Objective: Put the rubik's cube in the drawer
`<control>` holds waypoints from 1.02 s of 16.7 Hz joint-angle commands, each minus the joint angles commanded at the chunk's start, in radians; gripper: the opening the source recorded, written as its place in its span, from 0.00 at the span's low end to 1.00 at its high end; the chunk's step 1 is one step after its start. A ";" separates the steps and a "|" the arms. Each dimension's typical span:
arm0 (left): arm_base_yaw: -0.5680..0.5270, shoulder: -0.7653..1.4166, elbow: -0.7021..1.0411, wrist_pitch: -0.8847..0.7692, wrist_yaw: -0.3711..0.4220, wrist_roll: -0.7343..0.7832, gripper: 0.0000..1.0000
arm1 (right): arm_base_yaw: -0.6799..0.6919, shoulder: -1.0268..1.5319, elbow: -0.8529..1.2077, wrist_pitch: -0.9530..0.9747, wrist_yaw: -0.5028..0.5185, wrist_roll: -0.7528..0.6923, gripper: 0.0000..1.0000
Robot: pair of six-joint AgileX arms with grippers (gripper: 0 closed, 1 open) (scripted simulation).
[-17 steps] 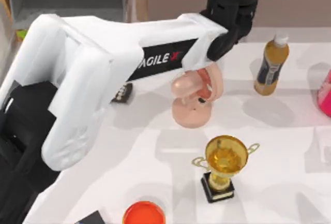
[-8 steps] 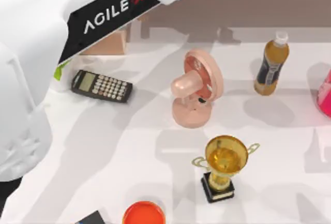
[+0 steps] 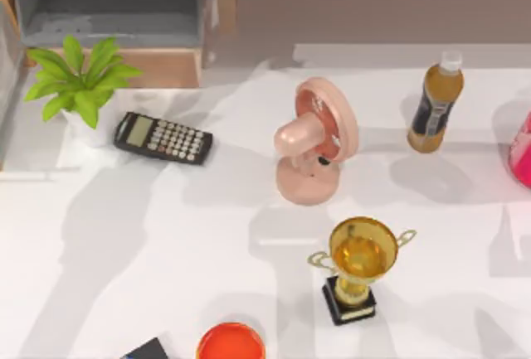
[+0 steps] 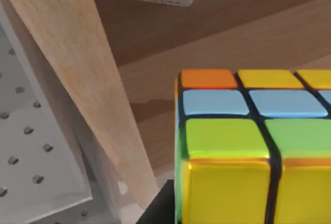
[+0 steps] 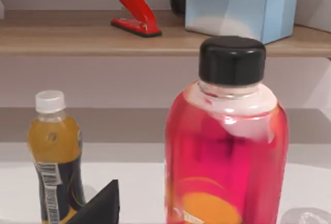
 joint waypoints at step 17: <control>0.799 0.424 0.298 -0.570 0.144 0.333 0.00 | 0.000 0.000 0.000 0.000 0.000 0.000 1.00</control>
